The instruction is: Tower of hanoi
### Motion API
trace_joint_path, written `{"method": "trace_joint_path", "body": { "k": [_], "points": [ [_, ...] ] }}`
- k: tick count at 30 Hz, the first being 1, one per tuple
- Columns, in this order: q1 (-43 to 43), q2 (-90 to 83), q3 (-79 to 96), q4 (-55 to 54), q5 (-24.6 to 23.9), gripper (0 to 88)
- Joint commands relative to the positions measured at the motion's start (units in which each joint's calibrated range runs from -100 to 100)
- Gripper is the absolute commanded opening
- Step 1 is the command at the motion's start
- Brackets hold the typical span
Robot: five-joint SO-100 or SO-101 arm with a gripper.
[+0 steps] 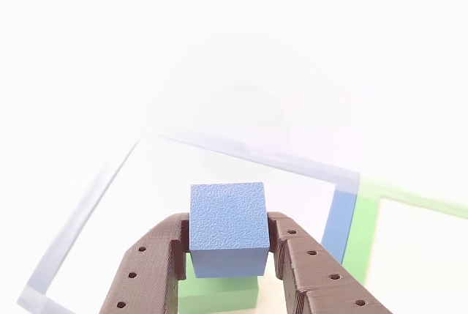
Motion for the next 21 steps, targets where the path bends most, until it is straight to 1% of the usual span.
{"method": "trace_joint_path", "body": {
  "k": [1, 3, 5, 10, 12, 16, 21],
  "points": [
    [0.57, 0.05, -1.70, -1.52, 0.59, 6.7],
    [0.86, 0.30, -1.70, -1.60, 0.59, 7.9],
    [0.95, 0.46, -1.70, -1.68, 0.59, 10.9],
    [0.86, 0.46, -1.24, -1.85, 0.59, 12.9],
    [0.86, 0.46, -1.24, -2.09, 0.59, 15.4],
    [0.86, 0.54, -1.24, -2.74, 0.59, 24.0],
    [0.67, 0.13, -1.70, -3.47, 0.59, 27.3]
  ]
}}
